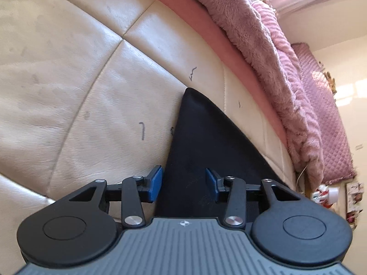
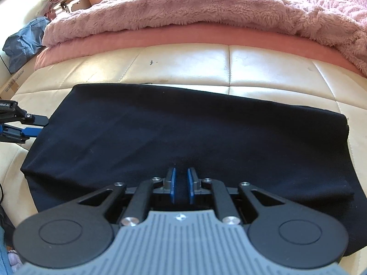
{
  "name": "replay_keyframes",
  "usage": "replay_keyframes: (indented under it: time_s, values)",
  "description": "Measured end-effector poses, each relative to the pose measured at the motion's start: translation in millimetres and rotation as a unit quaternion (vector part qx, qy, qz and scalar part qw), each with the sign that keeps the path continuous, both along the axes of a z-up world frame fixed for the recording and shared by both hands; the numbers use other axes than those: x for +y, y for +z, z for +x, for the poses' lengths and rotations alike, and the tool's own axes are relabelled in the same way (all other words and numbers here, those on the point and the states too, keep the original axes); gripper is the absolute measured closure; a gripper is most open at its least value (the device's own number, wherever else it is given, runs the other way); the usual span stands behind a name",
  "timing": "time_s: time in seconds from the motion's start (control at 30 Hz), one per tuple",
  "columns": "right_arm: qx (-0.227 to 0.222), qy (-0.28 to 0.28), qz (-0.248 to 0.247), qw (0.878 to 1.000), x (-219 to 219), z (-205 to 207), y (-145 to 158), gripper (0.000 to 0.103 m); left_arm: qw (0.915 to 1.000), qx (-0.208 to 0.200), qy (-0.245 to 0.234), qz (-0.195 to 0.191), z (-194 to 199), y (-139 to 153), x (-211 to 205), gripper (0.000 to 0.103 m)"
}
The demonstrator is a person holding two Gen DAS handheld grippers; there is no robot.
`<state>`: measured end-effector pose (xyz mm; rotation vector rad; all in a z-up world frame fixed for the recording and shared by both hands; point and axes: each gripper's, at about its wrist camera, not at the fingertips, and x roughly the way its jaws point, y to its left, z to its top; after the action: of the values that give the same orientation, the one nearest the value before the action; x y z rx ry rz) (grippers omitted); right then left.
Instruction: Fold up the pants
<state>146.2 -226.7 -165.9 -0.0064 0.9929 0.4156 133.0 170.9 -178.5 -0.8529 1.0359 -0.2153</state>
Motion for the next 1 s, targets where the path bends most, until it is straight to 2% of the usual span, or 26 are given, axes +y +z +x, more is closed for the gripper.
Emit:
replay_keyframes:
  time_s: [0.1, 0.23, 0.3, 0.33, 0.43, 0.53, 0.73, 0.87, 0.93, 1.0]
  values:
    - [0.002, -0.001, 0.006, 1.000, -3.8, 0.7, -1.7, 0.096, 0.9997, -0.002, 0.010, -0.021, 3.6, -6.9, 0.4, 0.058]
    - [0.003, 0.000, 0.008, 1.000, -2.4, 1.7, -2.9, 0.096, 0.9993, 0.011, 0.020, -0.030, 8.1, -14.2, 2.7, 0.081]
    - [0.004, 0.000, 0.010, 1.000, -2.5, 2.3, -3.4, 0.096, 0.9981, 0.016, 0.032, -0.051, 5.4, -16.8, 9.3, 0.089]
    - [0.005, 0.000, 0.011, 1.000, -3.4, 2.2, -3.5, 0.096, 0.9980, 0.014, 0.035, -0.050, 4.1, -14.3, 8.3, 0.090]
    - [0.010, -0.003, 0.016, 1.000, -5.3, 2.7, -2.0, 0.096, 0.9993, -0.001, 0.037, -0.003, -0.2, 4.2, -1.2, 0.092]
    - [0.012, 0.001, 0.009, 1.000, -0.1, 2.2, -0.2, 0.094, 0.9985, -0.010, 0.054, 0.008, -6.1, 24.0, 4.5, 0.093]
    - [0.021, 0.056, 0.025, 0.998, 41.7, -3.7, 1.8, 0.094, 0.9953, -0.021, 0.055, 0.077, -21.6, 81.1, 30.4, 0.094]
    - [0.006, 0.097, 0.029, 0.995, 73.3, -9.1, 8.8, 0.094, 0.9936, -0.035, 0.049, 0.095, -28.1, 119.2, 31.5, 0.094]
    - [-0.005, 0.098, 0.035, 0.995, 72.0, -10.4, 17.0, 0.093, 0.9935, -0.041, 0.041, 0.098, -25.3, 135.9, 23.2, 0.094]
    - [-0.013, 0.085, 0.030, 0.996, 58.7, -8.8, 25.4, 0.086, 0.9939, -0.044, 0.029, 0.096, -21.1, 150.6, 11.5, 0.094]
